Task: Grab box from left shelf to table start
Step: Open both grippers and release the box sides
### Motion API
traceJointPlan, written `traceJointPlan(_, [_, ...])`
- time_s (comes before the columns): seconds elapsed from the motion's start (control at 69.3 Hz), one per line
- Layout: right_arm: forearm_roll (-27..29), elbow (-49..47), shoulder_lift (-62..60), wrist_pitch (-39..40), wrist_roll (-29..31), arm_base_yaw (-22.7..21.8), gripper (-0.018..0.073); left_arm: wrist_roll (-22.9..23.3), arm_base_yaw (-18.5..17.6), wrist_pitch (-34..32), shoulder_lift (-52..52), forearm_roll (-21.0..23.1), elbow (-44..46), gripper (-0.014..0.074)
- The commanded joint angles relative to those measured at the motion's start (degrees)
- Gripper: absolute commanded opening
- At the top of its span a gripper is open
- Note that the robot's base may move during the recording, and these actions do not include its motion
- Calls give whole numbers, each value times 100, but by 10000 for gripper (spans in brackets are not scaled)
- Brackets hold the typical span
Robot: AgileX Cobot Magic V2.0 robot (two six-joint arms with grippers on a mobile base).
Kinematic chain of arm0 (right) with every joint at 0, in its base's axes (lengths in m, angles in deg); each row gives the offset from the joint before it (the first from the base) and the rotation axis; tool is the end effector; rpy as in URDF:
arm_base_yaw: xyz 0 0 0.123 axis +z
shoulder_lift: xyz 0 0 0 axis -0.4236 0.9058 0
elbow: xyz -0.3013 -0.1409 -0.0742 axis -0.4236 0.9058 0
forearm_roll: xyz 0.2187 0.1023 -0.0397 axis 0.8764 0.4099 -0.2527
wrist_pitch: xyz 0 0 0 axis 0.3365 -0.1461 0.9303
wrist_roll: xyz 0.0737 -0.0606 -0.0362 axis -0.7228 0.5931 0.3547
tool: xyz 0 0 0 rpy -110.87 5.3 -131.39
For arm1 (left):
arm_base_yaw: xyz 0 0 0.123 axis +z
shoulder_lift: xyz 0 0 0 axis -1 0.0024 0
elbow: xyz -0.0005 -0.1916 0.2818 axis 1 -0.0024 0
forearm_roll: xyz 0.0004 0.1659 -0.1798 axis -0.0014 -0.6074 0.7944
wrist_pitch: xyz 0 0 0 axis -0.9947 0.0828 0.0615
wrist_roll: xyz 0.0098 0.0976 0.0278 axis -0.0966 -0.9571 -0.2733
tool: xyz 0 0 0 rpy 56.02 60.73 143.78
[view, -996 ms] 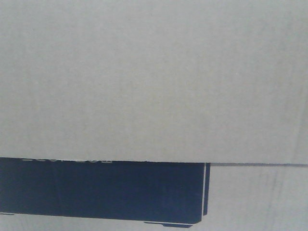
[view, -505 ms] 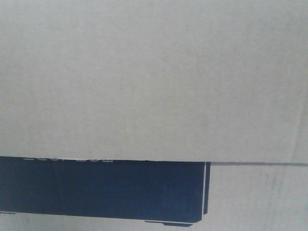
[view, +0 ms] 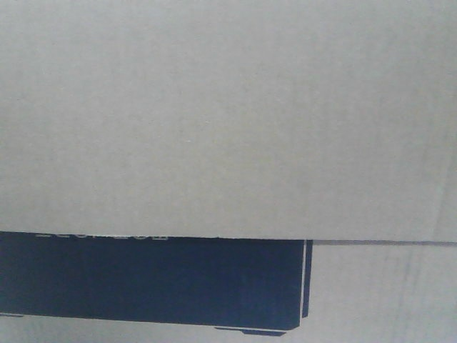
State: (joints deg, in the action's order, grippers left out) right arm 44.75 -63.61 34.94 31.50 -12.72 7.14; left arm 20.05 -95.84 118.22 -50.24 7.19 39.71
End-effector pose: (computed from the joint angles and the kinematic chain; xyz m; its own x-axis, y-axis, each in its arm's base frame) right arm 0.0237 -0.0144 0.3121 -0.1735 -0.1452 -0.9741 -0.3217 0.9432 -0.0833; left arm -0.0595 0.0044 0.3000 -0.2100 0.0275 -0.9773 0.1232 0.9924 0.0015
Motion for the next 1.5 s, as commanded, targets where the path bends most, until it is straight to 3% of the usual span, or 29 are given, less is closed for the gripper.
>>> traceJointPlan(0.0, [-210, -156, 39, 478, 42, 7, 56, 6, -36, -540, 105, 54, 123, -99])
traceJointPlan(0.418, [-210, -156, 39, 478, 42, 7, 56, 6, -36, -555, 105, 43, 55, -99])
traceJointPlan(0.519, [-210, -156, 39, 478, 42, 7, 56, 6, -36, -1051, 93, 134, -303, -99])
traceJointPlan(0.794, [-210, -156, 39, 466, 42, 7, 56, 6, 331, -3262, -60, 242, -1974, -99])
traceJointPlan(1.068, [-210, -156, 39, 460, 42, 7, 56, 6, 348, -5031, -60, 242, -3316, -99])
traceJointPlan(1.486, [-210, -156, 39, 434, 42, 7, 56, 6, 117, -4882, -60, 242, -3292, -99])
